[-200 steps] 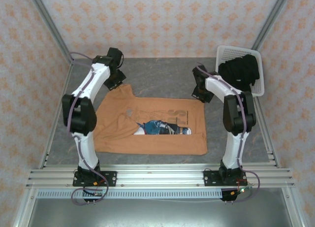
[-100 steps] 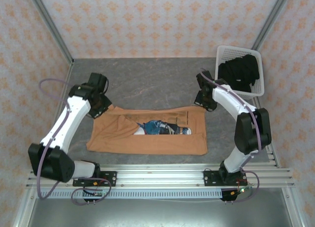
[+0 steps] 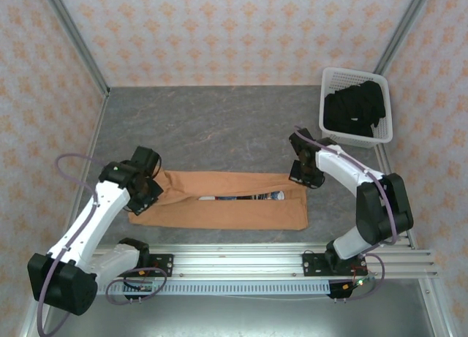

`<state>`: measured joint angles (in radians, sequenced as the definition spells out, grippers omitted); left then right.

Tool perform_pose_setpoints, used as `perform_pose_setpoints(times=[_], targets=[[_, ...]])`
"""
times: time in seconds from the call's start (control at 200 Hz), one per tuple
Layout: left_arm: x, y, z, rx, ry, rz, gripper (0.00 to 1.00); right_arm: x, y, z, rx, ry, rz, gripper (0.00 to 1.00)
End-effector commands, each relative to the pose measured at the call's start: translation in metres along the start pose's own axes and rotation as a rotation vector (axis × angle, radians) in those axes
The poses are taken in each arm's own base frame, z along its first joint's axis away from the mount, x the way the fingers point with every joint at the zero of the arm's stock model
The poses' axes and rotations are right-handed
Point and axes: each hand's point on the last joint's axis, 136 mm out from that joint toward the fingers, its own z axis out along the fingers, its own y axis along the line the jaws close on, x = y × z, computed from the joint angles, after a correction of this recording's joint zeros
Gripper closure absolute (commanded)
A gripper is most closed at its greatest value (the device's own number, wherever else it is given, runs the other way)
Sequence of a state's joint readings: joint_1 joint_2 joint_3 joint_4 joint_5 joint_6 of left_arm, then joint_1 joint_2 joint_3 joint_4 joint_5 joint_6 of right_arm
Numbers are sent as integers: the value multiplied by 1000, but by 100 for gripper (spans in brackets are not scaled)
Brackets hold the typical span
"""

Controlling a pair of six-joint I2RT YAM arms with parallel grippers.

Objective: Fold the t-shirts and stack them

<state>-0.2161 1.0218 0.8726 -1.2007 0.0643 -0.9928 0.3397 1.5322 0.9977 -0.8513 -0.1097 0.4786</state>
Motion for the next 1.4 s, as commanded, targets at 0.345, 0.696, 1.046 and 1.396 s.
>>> perform_pose_setpoints(times=[0.345, 0.696, 1.046, 1.396], targets=[[33, 17, 5, -44, 48, -10, 100, 25, -15, -4, 21, 30, 14, 100], [40, 23, 1, -64, 49, 15, 100, 44, -36, 12, 93, 67, 44, 88], [46, 14, -5, -28, 59, -2, 100, 21, -17, -23, -19, -51, 38, 69], [34, 24, 15, -158, -38, 91, 100, 49, -6, 21, -36, 109, 32, 87]])
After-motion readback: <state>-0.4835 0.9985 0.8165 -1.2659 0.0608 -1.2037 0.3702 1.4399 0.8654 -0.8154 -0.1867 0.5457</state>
